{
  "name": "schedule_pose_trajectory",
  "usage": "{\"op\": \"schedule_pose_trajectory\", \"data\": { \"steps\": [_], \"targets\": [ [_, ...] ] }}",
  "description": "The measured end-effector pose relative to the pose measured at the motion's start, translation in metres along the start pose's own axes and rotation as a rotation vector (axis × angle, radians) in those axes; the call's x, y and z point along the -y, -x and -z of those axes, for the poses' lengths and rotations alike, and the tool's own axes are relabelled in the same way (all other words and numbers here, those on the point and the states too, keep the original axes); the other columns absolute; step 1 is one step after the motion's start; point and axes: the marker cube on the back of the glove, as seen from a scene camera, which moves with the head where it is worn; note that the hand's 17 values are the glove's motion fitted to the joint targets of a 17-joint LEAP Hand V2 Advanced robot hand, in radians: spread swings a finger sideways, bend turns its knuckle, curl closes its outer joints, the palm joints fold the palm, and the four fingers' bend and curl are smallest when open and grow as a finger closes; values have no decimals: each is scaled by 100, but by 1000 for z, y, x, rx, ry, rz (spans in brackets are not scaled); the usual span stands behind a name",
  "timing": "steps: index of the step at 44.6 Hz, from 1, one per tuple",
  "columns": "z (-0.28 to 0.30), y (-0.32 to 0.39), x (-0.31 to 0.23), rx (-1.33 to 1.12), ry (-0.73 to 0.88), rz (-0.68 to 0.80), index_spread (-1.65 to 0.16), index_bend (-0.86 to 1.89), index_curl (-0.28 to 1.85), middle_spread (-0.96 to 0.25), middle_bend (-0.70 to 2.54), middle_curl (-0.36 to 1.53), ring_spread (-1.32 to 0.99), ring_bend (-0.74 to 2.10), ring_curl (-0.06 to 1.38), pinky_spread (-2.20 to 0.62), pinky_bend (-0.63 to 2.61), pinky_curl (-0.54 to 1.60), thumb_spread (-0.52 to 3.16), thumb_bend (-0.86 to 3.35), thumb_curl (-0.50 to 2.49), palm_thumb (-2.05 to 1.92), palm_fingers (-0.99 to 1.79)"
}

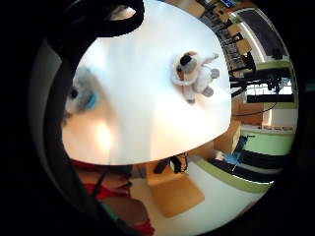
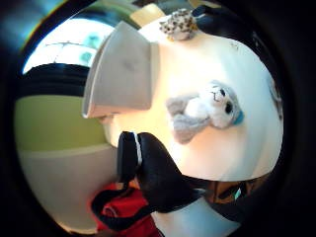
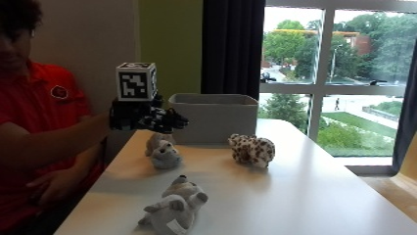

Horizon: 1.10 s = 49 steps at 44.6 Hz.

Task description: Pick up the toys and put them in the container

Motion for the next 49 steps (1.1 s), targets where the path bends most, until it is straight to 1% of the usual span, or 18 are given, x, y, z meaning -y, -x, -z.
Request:
{"op": "schedule_pose_trajectory", "data": {
  "steps": [9,17,29,38,49],
  "targets": [
    [-8,-4,3,21,-23,11,-37,21,24,-13,20,21,-19,19,9,-2,50,25,103,-8,10,-11,13],
    [-18,3,4,32,-19,69,-38,20,26,-13,19,23,-18,19,11,-2,52,27,103,-8,12,-11,11],
    [-48,20,7,50,-27,129,-38,18,29,-12,16,24,-15,18,14,1,66,33,104,-7,15,-8,0],
    [-67,31,10,41,21,119,-38,21,31,-11,16,25,-13,18,15,4,75,35,104,-6,17,-6,-1],
    [-102,35,12,35,129,104,-39,25,35,-11,16,26,-10,17,16,8,79,36,106,-5,20,-6,-2]
  ]
}}
